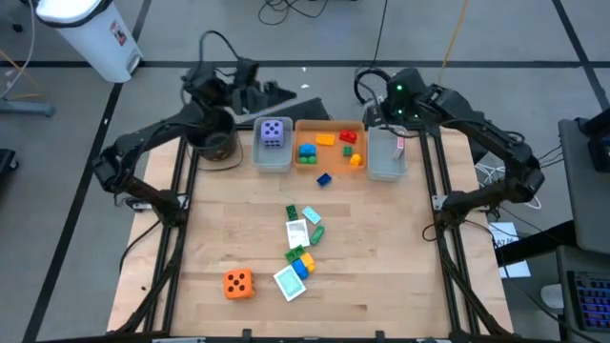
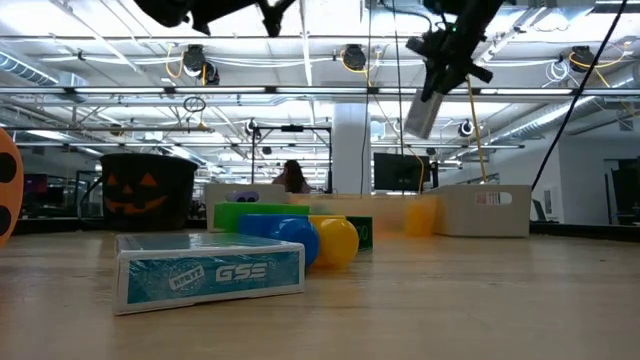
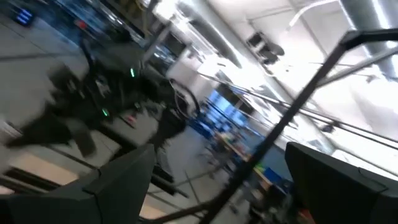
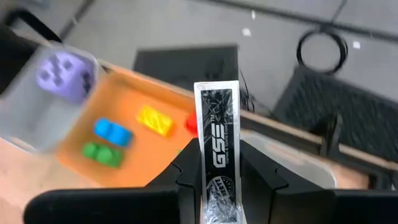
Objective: Pick & Place Toys
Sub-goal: Put the black deck of cards into the right gray bin
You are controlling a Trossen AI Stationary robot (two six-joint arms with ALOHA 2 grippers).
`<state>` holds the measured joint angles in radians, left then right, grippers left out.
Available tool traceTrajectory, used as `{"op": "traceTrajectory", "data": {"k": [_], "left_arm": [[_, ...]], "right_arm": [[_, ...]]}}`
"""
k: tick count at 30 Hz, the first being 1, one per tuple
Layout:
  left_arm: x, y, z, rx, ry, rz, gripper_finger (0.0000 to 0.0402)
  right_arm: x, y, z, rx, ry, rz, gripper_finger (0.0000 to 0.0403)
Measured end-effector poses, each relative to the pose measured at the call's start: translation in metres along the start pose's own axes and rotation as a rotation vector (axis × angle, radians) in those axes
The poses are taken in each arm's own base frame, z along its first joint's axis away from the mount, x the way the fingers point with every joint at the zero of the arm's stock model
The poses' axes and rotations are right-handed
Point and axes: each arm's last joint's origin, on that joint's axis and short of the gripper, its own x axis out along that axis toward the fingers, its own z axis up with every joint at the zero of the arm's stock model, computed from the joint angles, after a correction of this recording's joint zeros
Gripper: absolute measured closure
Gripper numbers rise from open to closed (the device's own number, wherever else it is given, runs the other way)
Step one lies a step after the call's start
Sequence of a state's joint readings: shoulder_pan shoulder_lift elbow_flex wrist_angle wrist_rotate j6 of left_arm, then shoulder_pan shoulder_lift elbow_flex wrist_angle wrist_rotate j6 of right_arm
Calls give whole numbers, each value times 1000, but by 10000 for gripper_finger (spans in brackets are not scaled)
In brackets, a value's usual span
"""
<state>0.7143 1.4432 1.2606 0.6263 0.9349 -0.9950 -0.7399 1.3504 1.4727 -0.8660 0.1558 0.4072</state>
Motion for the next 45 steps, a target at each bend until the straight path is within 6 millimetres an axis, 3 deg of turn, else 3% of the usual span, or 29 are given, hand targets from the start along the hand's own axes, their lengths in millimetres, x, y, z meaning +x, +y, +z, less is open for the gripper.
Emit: {"op": "traceTrajectory", "data": {"k": [8, 17, 33, 45], "left_arm": [[-40, -10, 16, 55, -12, 173, 34], [-65, 3, 10, 19, 55, 341, 34], [-70, 10, 0, 9, 128, 396, 34], [-70, 10, 0, -6, 125, 397, 34]], "right_arm": [[26, -6, -10, 93, 171, -105, 348], [53, -6, -13, 207, 230, -187, 348], [76, -7, -26, 249, 359, -310, 348], [103, -20, -63, 303, 422, -365, 348]]}}
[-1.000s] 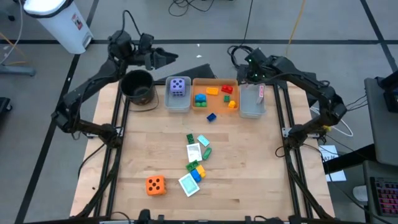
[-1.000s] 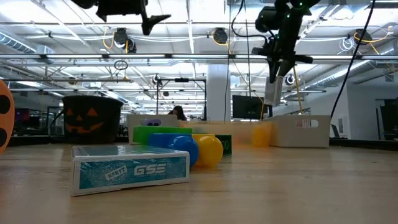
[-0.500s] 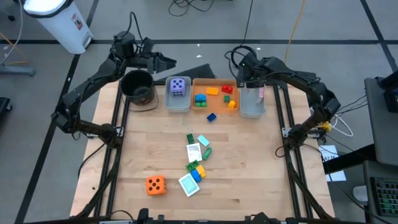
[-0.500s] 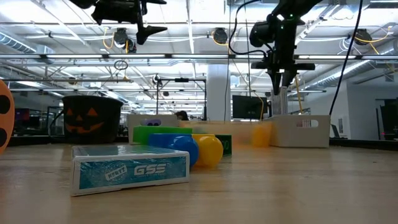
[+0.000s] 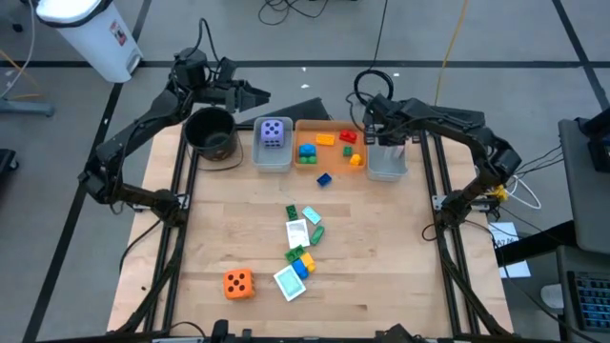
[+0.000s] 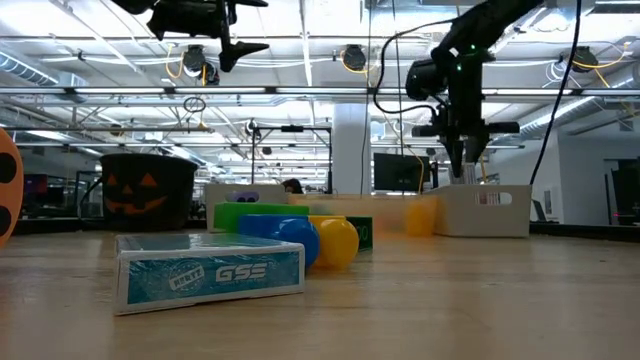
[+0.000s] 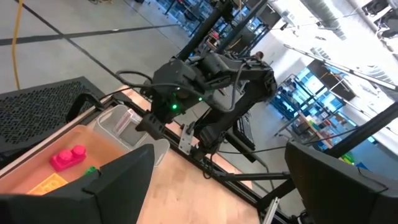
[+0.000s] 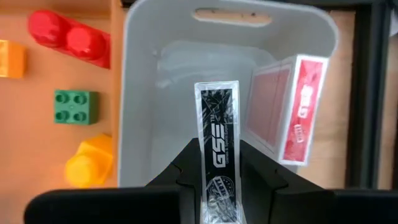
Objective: Pick & Place Toys
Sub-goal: Put the black deck of cards into the right gray bin
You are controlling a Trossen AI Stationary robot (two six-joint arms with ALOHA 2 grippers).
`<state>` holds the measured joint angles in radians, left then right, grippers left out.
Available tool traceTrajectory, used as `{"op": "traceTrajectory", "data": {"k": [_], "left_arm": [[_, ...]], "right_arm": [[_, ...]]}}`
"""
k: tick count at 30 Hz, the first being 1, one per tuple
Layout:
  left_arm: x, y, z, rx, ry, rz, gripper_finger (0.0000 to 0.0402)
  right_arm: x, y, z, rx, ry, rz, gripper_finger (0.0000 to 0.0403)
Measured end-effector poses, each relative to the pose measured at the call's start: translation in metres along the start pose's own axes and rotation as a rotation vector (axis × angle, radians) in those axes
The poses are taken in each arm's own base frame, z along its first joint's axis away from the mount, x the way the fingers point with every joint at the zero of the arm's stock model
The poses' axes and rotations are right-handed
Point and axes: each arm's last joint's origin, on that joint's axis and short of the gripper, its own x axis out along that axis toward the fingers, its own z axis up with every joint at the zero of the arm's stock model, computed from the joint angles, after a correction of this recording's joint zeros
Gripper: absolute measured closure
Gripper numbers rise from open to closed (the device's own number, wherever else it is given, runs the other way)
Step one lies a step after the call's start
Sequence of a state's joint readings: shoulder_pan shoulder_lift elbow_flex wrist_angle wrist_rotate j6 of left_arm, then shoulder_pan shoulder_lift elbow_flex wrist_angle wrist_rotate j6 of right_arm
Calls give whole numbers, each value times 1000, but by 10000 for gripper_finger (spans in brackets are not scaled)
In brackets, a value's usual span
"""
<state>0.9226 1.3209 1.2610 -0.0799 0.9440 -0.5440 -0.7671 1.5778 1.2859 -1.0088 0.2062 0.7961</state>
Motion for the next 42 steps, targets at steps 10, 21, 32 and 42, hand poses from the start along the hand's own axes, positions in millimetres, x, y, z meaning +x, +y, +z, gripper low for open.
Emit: {"op": "traceTrajectory", "data": {"k": [10, 21, 32, 42], "left_arm": [[0, 0, 0, -14, 0, 0, 34], [0, 0, 0, -16, -1, 2, 34], [0, 0, 0, -11, -2, 3, 34], [0, 0, 0, -11, -2, 3, 34]], "right_arm": [[20, -9, 10, 106, -13, 70, 348], [22, -19, 19, 127, -22, 63, 348], [22, -18, 20, 118, -29, 73, 348], [22, -18, 20, 117, -20, 84, 348]]}}
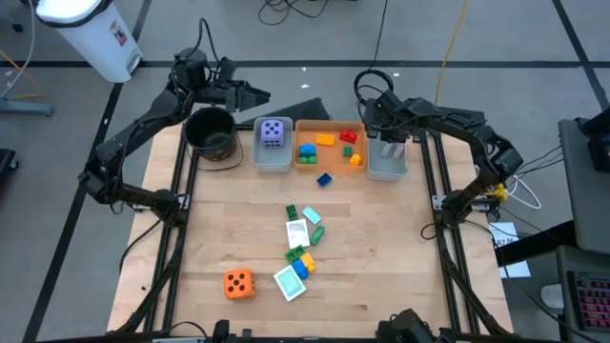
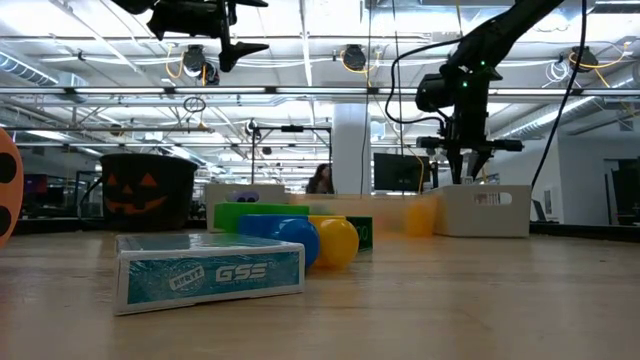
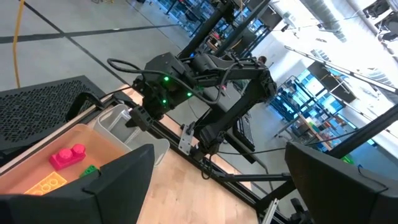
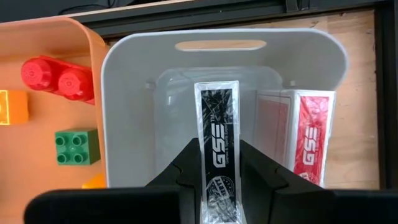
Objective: Pick & Place Toys
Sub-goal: Put the black deck of cards into the right gray bin
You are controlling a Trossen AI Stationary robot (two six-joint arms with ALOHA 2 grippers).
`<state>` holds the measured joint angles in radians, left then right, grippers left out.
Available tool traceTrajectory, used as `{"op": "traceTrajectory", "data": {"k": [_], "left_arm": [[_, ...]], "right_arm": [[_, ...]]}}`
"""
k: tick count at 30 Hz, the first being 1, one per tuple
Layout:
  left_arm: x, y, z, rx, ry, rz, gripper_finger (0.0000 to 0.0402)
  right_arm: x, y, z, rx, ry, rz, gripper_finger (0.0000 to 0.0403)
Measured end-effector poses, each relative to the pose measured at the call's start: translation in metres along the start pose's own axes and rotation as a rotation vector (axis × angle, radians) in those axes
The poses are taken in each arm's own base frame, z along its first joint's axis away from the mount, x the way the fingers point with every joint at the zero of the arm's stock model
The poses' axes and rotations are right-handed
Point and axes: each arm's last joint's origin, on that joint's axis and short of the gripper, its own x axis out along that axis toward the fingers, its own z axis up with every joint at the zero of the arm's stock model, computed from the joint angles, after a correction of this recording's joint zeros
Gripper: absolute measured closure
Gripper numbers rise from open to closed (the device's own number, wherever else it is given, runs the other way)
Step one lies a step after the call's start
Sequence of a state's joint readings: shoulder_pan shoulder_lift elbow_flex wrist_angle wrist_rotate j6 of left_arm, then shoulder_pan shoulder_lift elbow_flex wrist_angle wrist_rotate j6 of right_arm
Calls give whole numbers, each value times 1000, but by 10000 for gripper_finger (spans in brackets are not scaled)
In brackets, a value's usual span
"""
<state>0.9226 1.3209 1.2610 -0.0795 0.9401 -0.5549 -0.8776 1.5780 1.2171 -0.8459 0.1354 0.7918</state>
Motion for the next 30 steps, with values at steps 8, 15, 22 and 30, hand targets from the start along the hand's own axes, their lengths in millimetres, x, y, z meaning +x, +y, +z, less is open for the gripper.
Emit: {"op": "traceTrajectory", "data": {"k": [8, 15, 22, 30], "left_arm": [[0, 0, 0, 0, 1, -1, 34], [0, 0, 0, 0, 1, -1, 34], [0, 0, 0, -2, 1, -1, 34], [0, 0, 0, -5, 1, -1, 34]], "right_arm": [[0, -1, 1, 6, -2, -2, 348], [0, -1, 1, 6, -2, -3, 348], [1, -2, 2, 6, -16, -17, 323], [1, -1, 2, -13, -24, -13, 314]]}}
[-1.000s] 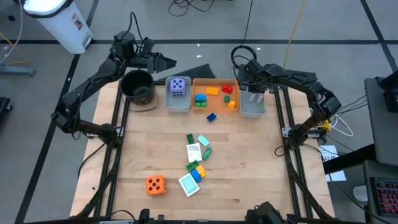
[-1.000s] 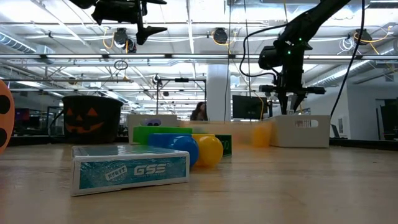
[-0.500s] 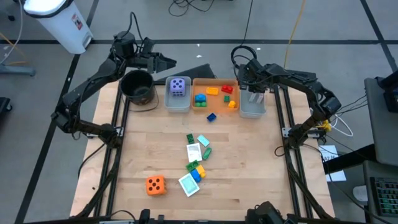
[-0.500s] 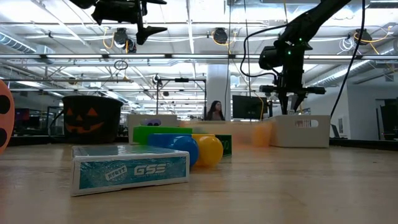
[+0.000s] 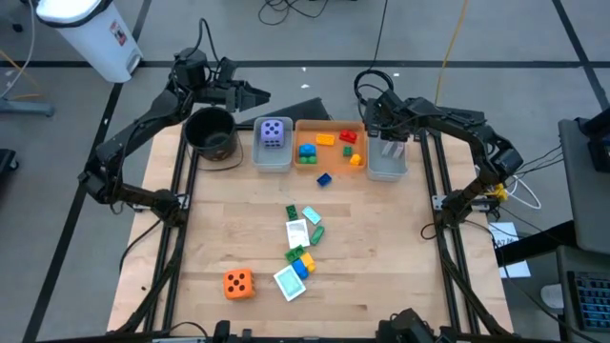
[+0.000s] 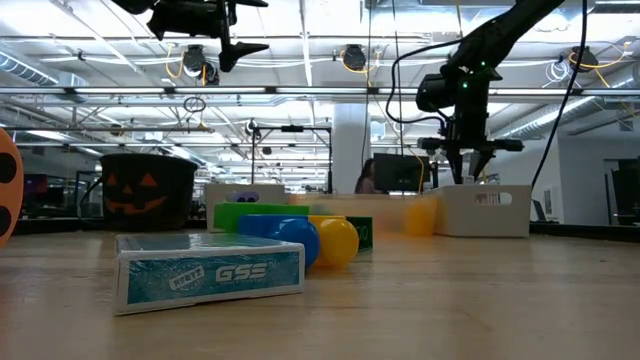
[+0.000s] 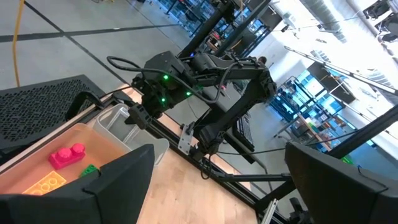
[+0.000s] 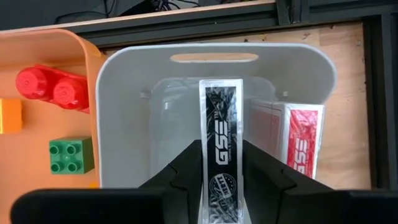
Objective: Pick & Place Toys
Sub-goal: Put the black deck of cards into the right gray bin
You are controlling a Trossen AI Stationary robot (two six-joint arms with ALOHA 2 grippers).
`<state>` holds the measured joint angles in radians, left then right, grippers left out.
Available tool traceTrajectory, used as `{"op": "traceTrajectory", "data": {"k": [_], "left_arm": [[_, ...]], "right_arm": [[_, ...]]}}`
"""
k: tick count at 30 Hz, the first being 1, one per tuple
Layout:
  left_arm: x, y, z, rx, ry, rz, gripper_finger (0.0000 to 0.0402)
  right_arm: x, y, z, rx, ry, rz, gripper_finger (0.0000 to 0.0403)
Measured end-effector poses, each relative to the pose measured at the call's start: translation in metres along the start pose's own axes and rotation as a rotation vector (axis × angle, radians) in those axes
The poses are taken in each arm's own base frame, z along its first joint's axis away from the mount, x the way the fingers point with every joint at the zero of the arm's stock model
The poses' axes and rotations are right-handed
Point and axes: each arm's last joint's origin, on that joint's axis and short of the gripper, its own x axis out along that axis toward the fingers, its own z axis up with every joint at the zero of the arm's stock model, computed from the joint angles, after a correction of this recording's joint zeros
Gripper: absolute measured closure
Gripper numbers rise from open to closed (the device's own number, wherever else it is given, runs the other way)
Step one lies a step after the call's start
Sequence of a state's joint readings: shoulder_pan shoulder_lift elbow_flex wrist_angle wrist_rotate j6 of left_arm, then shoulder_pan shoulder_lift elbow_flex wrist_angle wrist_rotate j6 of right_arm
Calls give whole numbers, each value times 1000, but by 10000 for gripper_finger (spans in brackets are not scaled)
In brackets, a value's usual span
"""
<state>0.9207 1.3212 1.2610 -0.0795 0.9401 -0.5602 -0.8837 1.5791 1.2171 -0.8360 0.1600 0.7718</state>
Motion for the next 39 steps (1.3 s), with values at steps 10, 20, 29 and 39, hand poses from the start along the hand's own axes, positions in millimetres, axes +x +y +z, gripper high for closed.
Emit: {"op": "traceTrajectory", "data": {"k": [10, 20, 29, 39], "left_arm": [[0, 0, 0, -2, 0, 0, 34], [0, 0, 0, -2, 0, 0, 34], [0, 0, 0, -2, 0, 0, 34], [0, 0, 0, -2, 0, 0, 34]], "right_arm": [[0, 0, 0, -6, 0, -1, 309], [0, 0, 0, -6, 0, 0, 283], [0, 1, 1, -5, -5, 9, 277], [-7, -1, 1, -5, -18, 26, 277]]}}
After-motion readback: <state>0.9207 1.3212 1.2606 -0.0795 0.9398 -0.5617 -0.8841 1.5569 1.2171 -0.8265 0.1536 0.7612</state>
